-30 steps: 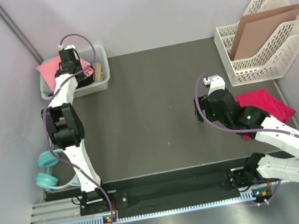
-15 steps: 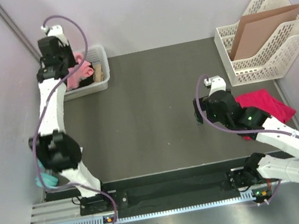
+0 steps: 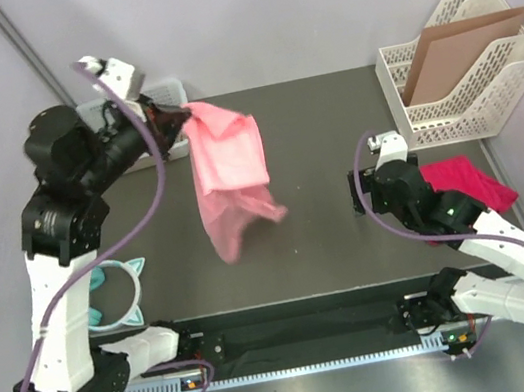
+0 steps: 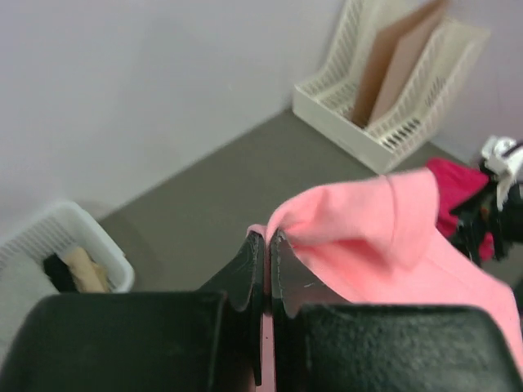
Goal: Fold and stack the t-shirts
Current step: Move the tshirt to the center of the board
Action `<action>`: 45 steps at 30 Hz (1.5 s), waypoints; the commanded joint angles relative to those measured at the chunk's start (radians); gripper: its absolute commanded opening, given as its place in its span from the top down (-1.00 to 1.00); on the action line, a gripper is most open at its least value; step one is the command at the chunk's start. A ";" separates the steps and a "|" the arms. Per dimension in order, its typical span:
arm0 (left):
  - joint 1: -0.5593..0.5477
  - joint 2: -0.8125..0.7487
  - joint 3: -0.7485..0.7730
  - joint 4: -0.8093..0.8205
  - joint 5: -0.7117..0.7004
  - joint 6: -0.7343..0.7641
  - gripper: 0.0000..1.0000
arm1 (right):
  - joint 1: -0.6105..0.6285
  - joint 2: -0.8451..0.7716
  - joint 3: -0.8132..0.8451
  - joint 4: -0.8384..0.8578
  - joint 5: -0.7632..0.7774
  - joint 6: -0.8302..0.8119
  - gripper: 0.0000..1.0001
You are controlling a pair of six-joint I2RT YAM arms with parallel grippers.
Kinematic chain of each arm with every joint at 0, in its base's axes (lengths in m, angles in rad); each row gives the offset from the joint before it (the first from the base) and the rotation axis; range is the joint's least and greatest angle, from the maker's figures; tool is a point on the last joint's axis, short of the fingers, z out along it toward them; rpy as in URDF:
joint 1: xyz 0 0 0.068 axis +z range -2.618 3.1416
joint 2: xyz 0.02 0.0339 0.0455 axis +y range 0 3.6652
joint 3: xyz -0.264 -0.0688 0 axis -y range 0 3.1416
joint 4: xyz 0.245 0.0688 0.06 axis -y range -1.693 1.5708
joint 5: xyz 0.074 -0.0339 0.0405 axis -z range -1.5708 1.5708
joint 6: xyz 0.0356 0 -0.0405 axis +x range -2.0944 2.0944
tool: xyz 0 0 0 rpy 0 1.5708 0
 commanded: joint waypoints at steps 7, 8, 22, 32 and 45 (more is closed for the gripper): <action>-0.028 0.076 -0.215 -0.071 0.057 0.037 1.00 | 0.015 -0.061 0.058 -0.017 0.046 0.031 -0.99; -0.028 0.047 -0.325 -0.054 0.021 0.066 1.00 | 0.015 -0.064 0.055 -0.017 0.037 0.031 -0.99; 0.268 -0.029 -0.800 0.246 -0.191 0.202 1.00 | 0.140 0.071 -0.083 0.085 -0.357 0.017 -0.99; 0.268 0.046 -0.811 0.331 -0.241 0.203 1.00 | 0.421 0.263 -0.096 0.151 -0.367 0.110 -0.90; 0.268 0.011 -0.862 0.357 -0.252 0.196 1.00 | 0.423 0.397 -0.163 0.338 -0.365 0.196 -0.34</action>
